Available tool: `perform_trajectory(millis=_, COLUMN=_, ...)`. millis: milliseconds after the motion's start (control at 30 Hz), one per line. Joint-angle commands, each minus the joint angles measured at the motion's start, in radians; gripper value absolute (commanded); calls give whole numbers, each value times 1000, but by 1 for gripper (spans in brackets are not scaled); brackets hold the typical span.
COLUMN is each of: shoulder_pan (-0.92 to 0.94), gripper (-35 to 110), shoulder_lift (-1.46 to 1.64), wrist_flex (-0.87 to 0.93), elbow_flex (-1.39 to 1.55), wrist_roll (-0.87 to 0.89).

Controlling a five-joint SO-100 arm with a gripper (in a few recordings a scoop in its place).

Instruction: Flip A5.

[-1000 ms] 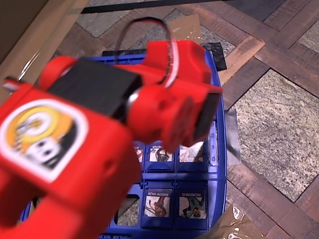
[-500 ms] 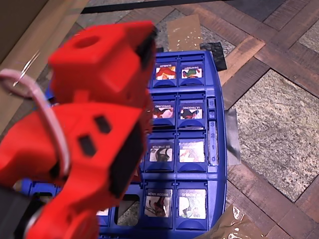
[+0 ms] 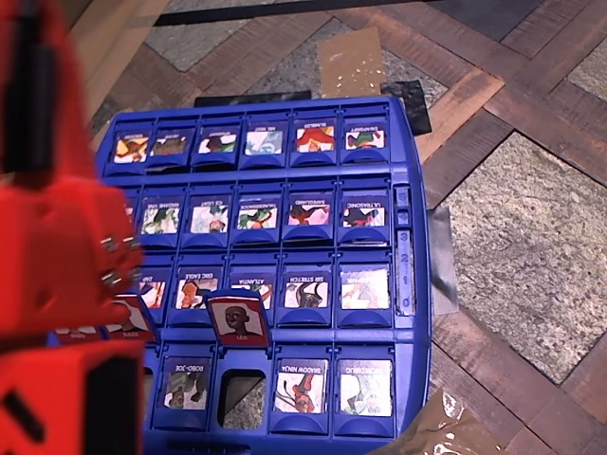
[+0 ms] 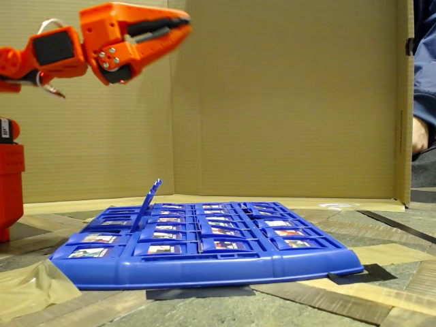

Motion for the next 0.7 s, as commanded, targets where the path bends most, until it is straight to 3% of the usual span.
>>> perform_trajectory(millis=0, shoulder_pan=-38, gripper=0, shoulder_lift=117, wrist_flex=-160, elbow_flex=67, wrist_roll=6)
perform_trajectory(millis=667, shoulder_pan=-104, gripper=0, shoulder_lift=267, wrist_flex=-916, elbow_flex=160, wrist_roll=5)
